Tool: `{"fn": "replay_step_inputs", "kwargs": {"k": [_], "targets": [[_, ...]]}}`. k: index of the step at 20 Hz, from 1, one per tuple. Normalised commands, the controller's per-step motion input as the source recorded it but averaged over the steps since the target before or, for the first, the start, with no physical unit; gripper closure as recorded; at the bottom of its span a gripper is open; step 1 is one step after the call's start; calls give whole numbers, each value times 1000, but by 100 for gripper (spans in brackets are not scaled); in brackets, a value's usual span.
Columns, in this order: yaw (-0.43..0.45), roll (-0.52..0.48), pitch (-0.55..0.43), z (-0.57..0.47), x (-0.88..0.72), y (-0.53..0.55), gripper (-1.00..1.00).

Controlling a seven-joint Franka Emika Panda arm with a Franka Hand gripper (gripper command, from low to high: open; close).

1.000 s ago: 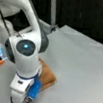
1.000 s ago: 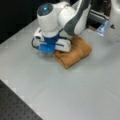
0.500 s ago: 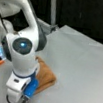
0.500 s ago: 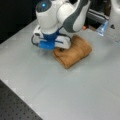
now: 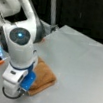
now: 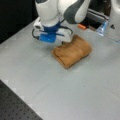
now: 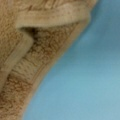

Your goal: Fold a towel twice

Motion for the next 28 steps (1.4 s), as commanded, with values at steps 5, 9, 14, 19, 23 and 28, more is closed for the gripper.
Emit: {"fn": "replay_step_inputs", "kwargs": {"k": [5,9,14,19,23,28], "targets": [[-66,-27,-41,221,-293,314,-100],[-259,107,-136,244,-249,492,-100],[-329,149,-158,168,-252,546,-100],[-265,147,-153,92,-273,504,-100],[-188,-220,-93,29,-163,441,-100],[-100,-216,-75,21,-87,387,-100]]}}
